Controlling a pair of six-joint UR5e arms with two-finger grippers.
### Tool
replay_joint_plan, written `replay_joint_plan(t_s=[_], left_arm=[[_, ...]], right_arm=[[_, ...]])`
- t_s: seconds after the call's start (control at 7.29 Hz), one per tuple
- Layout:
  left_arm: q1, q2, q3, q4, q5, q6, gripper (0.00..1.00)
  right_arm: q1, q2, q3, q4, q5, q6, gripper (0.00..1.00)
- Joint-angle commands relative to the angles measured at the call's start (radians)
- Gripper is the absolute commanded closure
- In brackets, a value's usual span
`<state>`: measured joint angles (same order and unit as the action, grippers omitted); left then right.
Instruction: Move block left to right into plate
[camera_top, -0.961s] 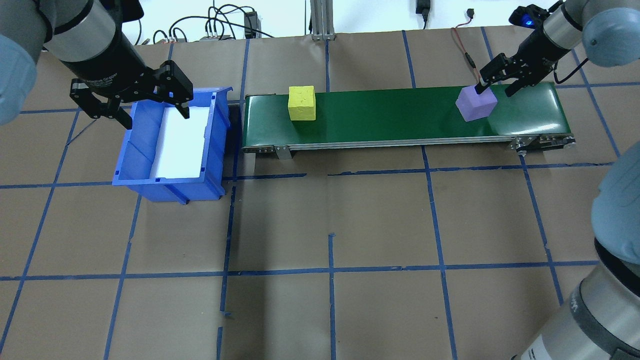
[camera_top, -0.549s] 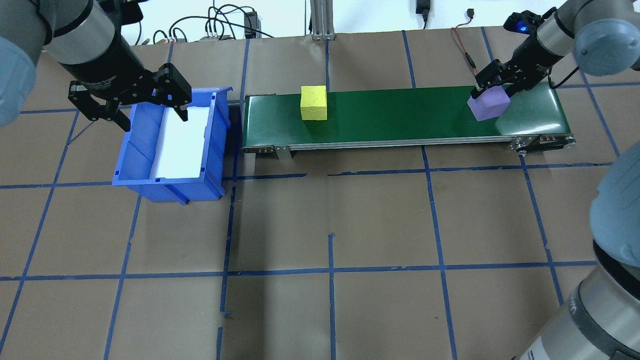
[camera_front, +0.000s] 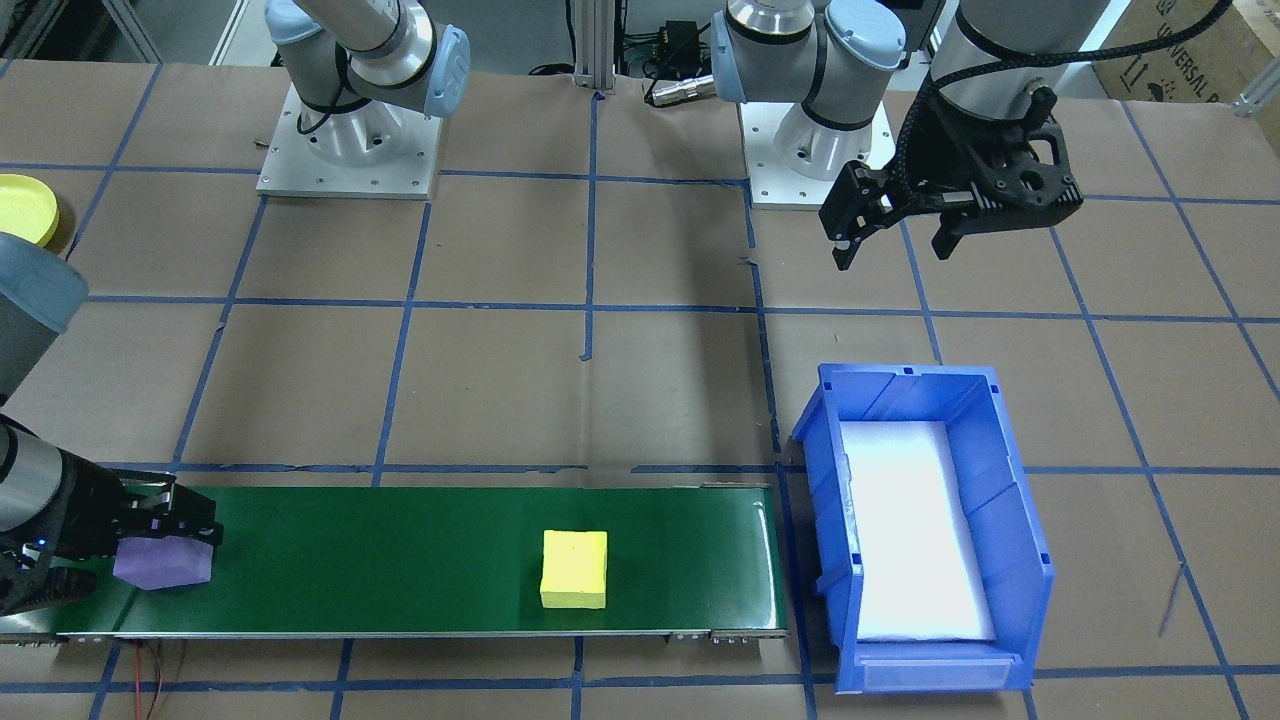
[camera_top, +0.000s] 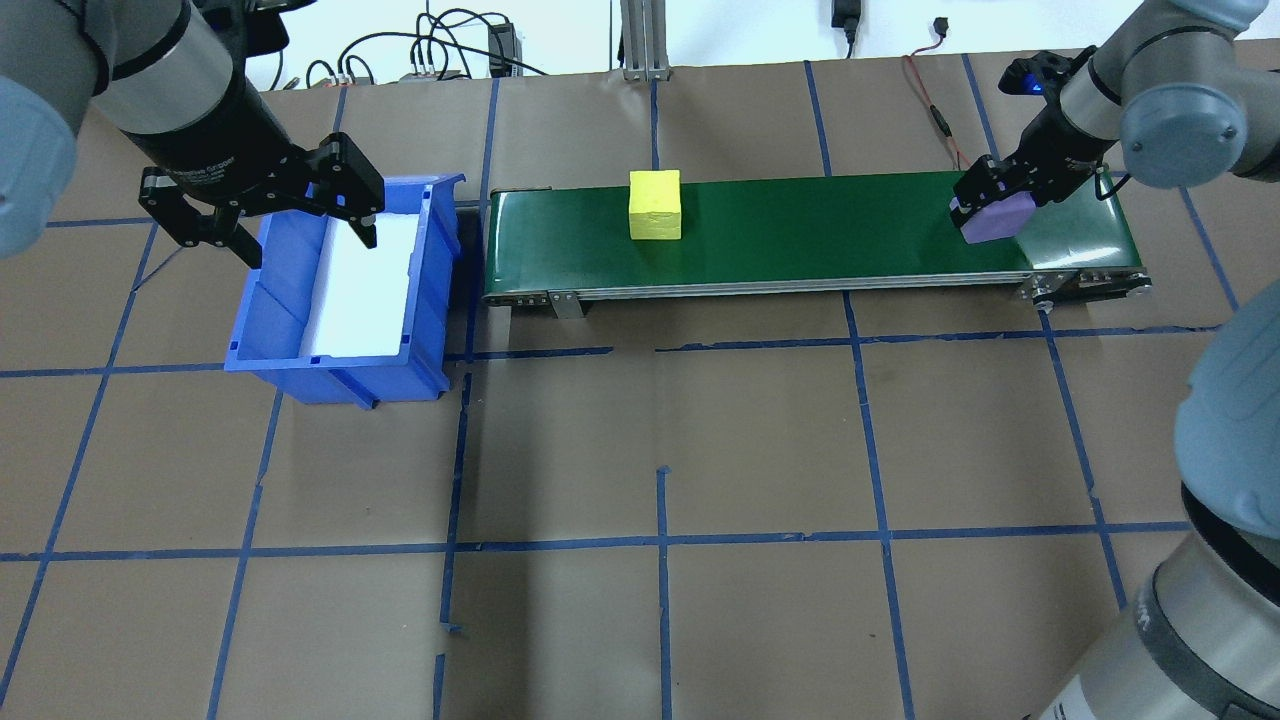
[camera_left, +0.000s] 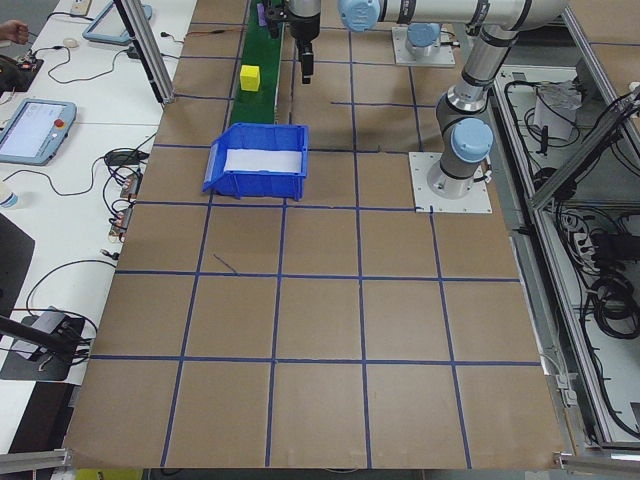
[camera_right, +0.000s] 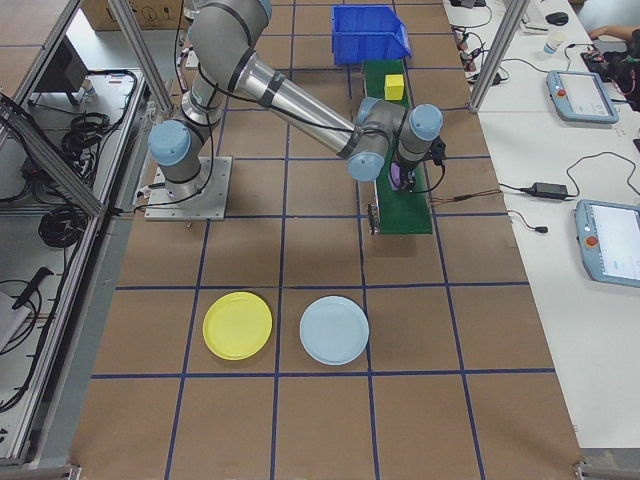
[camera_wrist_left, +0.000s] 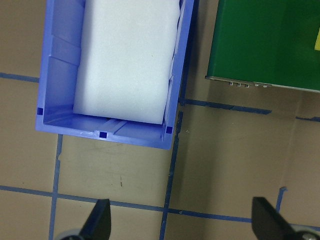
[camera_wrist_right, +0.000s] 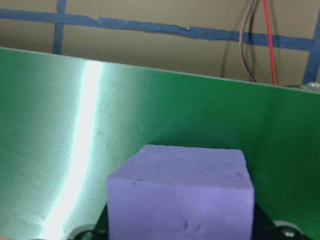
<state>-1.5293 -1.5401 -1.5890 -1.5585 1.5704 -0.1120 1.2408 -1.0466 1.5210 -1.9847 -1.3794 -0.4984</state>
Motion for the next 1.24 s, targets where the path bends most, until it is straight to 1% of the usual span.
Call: replay_joint_plan(t_s=[0.0, 0.14, 0.27, 0.41, 0.55, 0.69, 0.82, 0.96, 1.1], left_arm=[[0.0, 0.0, -0.002, 0.002, -0.003, 0.0, 0.0], [0.0, 0.0, -0.003, 0.002, -0.006, 0.0, 0.0], [-0.002, 0.0, -0.003, 0.0, -0.006, 0.0, 0.0], [-0.002, 0.0, -0.003, 0.0, -0.006, 0.0, 0.0], [0.0, 0.0, -0.005, 0.0, -0.006, 0.003, 0.0], [0.004, -0.008, -0.003, 0.015, -0.01, 0.03, 0.01], [0.006, -0.008, -0.003, 0.015, -0.007, 0.044, 0.13], [0.006, -0.008, -0.003, 0.015, -0.009, 0.041, 0.31], [0.006, -0.008, -0.003, 0.015, -0.006, 0.038, 0.59]], right_arm=[[-0.001, -0.027, -0.01, -0.002, -0.107, 0.009, 0.79], [-0.01, -0.032, -0.033, -0.002, -0.116, 0.014, 0.88], [-0.039, -0.042, -0.056, 0.001, -0.163, 0.011, 0.89], [-0.134, -0.071, -0.052, 0.032, -0.177, 0.0, 0.88], [-0.212, -0.082, -0.055, 0.062, -0.251, -0.031, 0.87], [-0.33, -0.078, -0.036, 0.07, -0.273, -0.127, 0.87], [-0.431, -0.064, -0.018, 0.067, -0.267, -0.267, 0.87], [-0.542, -0.028, -0.01, 0.063, -0.259, -0.366, 0.87], [-0.634, 0.018, -0.016, 0.044, -0.235, -0.475, 0.87]])
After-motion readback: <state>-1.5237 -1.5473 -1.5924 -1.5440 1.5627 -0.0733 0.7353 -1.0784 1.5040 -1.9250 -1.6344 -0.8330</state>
